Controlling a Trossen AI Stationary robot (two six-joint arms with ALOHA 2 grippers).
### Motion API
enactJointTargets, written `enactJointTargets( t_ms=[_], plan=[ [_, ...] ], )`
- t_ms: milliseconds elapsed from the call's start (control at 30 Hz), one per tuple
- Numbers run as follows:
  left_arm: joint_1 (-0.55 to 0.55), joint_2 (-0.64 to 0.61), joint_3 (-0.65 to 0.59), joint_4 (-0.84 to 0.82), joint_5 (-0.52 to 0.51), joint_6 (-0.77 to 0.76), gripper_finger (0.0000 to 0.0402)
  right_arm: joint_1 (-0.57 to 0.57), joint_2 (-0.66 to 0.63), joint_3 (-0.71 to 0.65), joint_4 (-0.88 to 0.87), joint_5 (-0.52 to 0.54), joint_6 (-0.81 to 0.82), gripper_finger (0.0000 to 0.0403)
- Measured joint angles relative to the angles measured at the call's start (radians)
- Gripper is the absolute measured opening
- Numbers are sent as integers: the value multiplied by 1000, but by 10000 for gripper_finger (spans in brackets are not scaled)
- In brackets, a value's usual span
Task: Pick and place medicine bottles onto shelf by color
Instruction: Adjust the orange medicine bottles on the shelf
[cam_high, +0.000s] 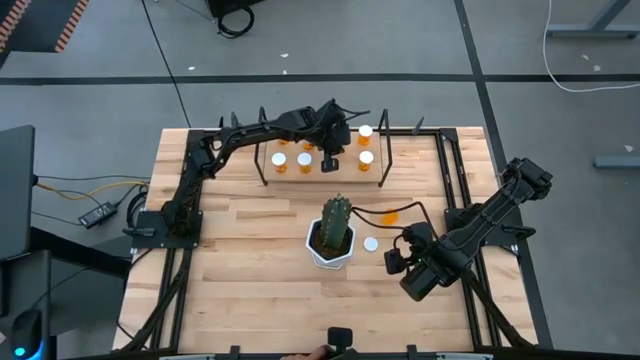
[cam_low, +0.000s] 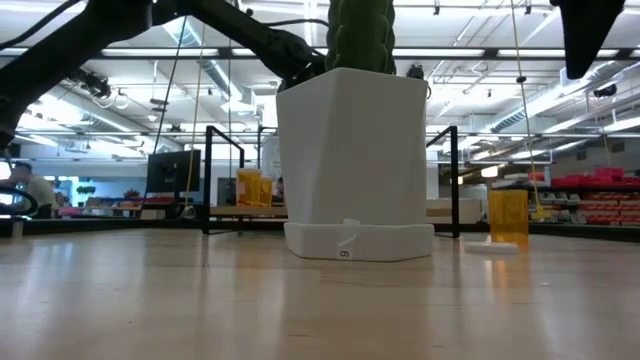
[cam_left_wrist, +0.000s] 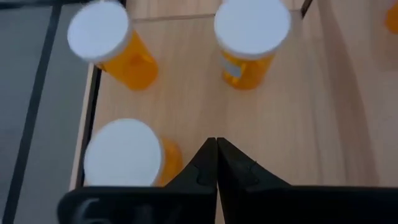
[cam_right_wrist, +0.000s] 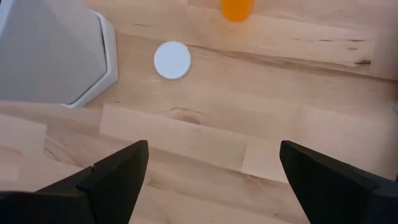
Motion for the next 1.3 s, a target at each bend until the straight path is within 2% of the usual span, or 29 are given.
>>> enactJointTargets(
  t_ms=[233,567,967,1300],
  plan=[
    [-6,10,-1,8,-75,-3,2,0,0,0,2,0,0,371],
    [0,14,0,35,-102,-6,4,0,0,0,8,-2,5,371],
    [4,14,0,45,-187,-4,4,0,0,0,12,-4,6,371],
    [4,13,0,44,-201,-4,5,0,0,0,12,-4,6,371]
  ],
)
